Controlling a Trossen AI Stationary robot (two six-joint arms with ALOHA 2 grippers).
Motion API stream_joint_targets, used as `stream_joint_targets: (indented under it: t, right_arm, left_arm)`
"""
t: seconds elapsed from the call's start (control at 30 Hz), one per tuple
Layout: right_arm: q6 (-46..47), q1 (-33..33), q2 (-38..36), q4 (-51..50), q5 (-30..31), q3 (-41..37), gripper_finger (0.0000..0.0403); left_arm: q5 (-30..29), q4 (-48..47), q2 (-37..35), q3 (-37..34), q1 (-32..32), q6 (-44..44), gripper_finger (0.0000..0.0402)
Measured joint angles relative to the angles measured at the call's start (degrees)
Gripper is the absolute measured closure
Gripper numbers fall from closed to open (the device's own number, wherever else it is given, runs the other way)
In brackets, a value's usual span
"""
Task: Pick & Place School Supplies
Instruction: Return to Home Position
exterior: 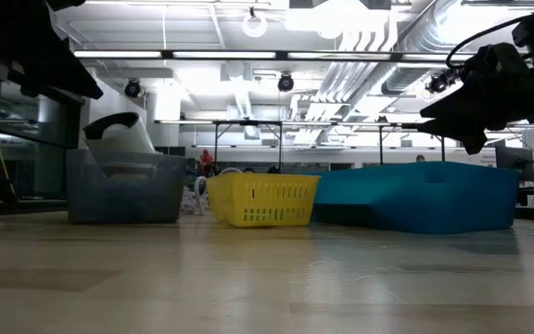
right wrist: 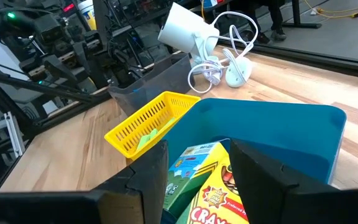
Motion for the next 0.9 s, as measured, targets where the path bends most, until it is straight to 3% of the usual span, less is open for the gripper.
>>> stream_joint_targets:
  t: [0.33, 0.6, 0.7, 0.9]
  right_arm:
    - [0.0, 0.0, 0.0, 0.0, 0.0, 0.0, 0.0241]
    - [0.0, 0.0, 0.0, 0.0, 0.0, -0.1, 0.0241]
    - [0.0, 0.0, 0.0, 0.0, 0.0, -0.1, 0.0241]
    - [-0.1, 0.0, 0.0, 0.0, 0.0, -0.1, 0.0241]
  left_arm:
    - [-1.8, 7.4, 0.0, 0.0, 0.4, 15.5, 0.026]
    - [8.6, 16.9, -1.5, -0.2, 3.8, 32.8, 0.026]
    - [11.8, 17.1, -3.6, -0.6, 5.1, 35.8, 0.026]
    - [12.6, 18.3, -12.3, -6.8, 5.5, 37.9, 0.026]
